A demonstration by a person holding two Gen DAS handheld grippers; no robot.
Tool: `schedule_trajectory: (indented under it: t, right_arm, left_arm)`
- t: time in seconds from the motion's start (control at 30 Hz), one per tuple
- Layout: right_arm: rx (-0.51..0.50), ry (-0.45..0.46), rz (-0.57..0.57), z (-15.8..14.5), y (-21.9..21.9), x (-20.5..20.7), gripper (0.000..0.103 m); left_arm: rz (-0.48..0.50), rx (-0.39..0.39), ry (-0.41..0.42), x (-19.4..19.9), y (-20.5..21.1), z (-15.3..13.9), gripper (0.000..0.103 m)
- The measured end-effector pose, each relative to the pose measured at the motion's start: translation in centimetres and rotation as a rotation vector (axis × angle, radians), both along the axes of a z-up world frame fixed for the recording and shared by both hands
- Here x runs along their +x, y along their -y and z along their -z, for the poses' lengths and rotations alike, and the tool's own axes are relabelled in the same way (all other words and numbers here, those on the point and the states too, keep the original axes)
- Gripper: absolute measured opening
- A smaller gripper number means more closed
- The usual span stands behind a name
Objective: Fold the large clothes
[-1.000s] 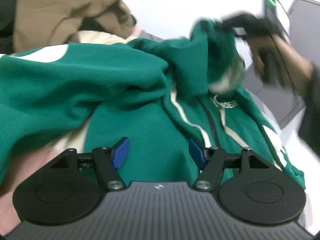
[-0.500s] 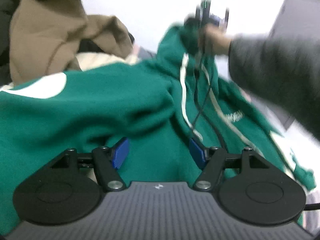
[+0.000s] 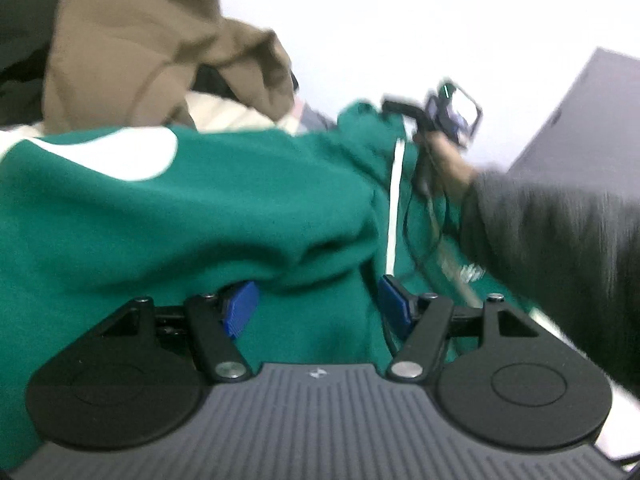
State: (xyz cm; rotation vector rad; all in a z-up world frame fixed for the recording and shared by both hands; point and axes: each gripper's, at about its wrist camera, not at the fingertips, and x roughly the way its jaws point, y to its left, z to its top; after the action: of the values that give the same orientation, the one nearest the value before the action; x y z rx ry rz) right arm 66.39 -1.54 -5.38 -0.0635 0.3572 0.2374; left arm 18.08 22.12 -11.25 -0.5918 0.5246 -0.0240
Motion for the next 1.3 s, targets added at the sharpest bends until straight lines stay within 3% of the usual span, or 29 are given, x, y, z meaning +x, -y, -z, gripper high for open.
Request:
schedule_trajectory:
  t: [0.1, 0.23, 0.47, 0.7, 0.93, 1.13, 1.3]
  right_arm:
    - [-0.029, -0.026, -0.018, -0.7, 0.8, -1.7, 0.085]
    - [-0.084, -0.027, -0.045, -2.1, 2.3, -5.7, 0.085]
    - [-0.087, -0.048, -0.053, -4.2, 8.8, -13.9, 0.085]
    - [-0.004, -0.070, -0.032, -6.0, 16.1, -25.0, 0.085]
    - [0.197, -0.119, -0.008, -6.8, 22.5, -36.0, 0.085]
    - [0.236, -0.193, 0.033, -5.4, 26.9, -41.3, 0.085]
    - [0.321, -0.264, 0.100, -3.5, 31.6, -43.8, 0.085]
  left_arm:
    - [-0.027, -0.039, 0.023, -1.5, -1.5, -0.9, 0.071]
    - [-0.057, 0.054, 0.057, -3.6, -1.6, -2.5, 0.071]
    - [-0.081, 0.063, 0.060, -6.3, -1.7, -3.7, 0.071]
    - [-0.092, 0.155, 0.052, -9.5, 0.7, -5.0, 0.071]
    - [-0.073, 0.246, -0.004, -11.7, 4.8, -5.3, 0.071]
    - [-0.085, 0.191, -0.092, -12.1, 5.8, -4.8, 0.071]
    - [-0.124, 0.065, -0.129, -13.3, 5.1, -4.3, 0.075]
